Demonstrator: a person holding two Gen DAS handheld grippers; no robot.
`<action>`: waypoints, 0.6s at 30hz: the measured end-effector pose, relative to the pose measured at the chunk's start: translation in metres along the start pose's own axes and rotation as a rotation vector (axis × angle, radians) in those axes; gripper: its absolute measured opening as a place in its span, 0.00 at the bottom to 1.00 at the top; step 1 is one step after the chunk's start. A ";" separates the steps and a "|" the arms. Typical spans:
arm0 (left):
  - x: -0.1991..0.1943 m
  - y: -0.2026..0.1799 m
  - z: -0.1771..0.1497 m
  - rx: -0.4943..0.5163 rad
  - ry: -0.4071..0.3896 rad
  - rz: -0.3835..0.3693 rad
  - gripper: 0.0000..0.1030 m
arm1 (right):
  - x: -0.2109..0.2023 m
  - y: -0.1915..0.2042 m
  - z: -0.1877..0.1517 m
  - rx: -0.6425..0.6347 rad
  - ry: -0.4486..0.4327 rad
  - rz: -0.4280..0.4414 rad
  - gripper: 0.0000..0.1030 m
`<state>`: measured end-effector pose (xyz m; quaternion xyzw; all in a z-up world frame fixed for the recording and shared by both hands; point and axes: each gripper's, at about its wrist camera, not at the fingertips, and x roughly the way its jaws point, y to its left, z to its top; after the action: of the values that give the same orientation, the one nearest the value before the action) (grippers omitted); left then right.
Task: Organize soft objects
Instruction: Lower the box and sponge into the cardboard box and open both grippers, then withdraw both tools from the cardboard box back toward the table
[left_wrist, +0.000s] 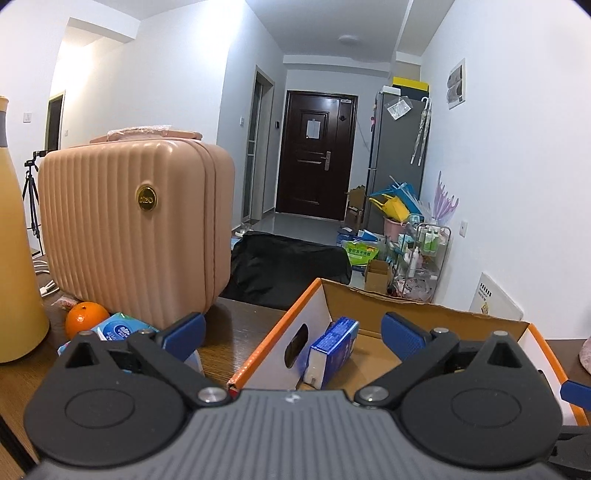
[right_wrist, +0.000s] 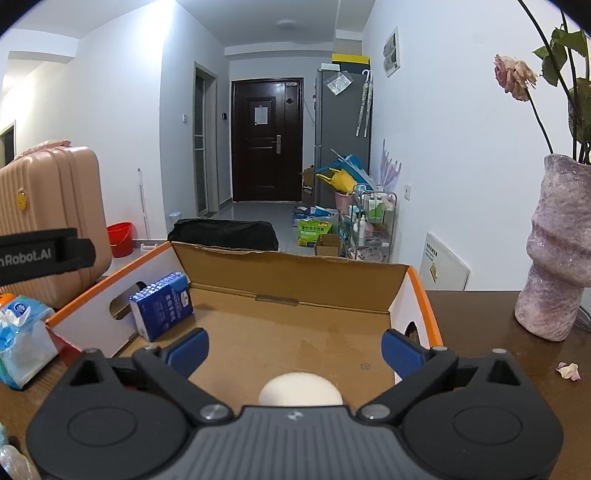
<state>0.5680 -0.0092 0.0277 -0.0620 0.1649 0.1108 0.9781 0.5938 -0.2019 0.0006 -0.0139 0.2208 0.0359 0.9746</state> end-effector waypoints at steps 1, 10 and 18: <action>0.000 0.001 0.000 -0.001 0.001 0.000 1.00 | 0.000 0.000 0.000 0.001 0.001 -0.001 0.97; -0.010 0.008 0.010 -0.035 0.028 -0.026 1.00 | -0.010 -0.006 0.010 0.037 0.014 0.013 0.97; -0.036 0.018 0.021 -0.048 0.014 -0.040 1.00 | -0.034 -0.010 0.025 0.064 0.002 0.030 1.00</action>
<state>0.5368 0.0043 0.0581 -0.0894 0.1679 0.0945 0.9772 0.5746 -0.2129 0.0375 0.0207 0.2228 0.0432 0.9737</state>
